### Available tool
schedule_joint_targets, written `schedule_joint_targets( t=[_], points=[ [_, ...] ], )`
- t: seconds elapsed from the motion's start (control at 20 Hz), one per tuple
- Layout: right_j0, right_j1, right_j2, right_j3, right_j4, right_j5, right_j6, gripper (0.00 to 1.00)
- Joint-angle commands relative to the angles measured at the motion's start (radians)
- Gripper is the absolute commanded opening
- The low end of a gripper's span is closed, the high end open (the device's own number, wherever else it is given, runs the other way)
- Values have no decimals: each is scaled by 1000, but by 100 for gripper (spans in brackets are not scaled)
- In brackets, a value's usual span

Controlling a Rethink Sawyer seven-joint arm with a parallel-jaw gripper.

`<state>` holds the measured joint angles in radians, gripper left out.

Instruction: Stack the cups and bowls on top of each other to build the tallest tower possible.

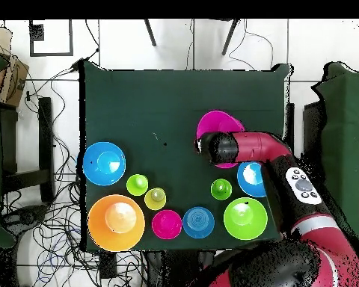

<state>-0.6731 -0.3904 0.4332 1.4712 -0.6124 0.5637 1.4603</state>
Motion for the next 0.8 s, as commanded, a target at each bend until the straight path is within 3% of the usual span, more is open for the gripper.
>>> schedule_joint_targets(
  t=[0.05,0.2,0.8],
  points=[
    [38,40,1,-44,17,26,43,100],
    [34,66,3,-68,17,23,29,100],
    [32,-41,-10,8,42,63,30,100]
  ],
)
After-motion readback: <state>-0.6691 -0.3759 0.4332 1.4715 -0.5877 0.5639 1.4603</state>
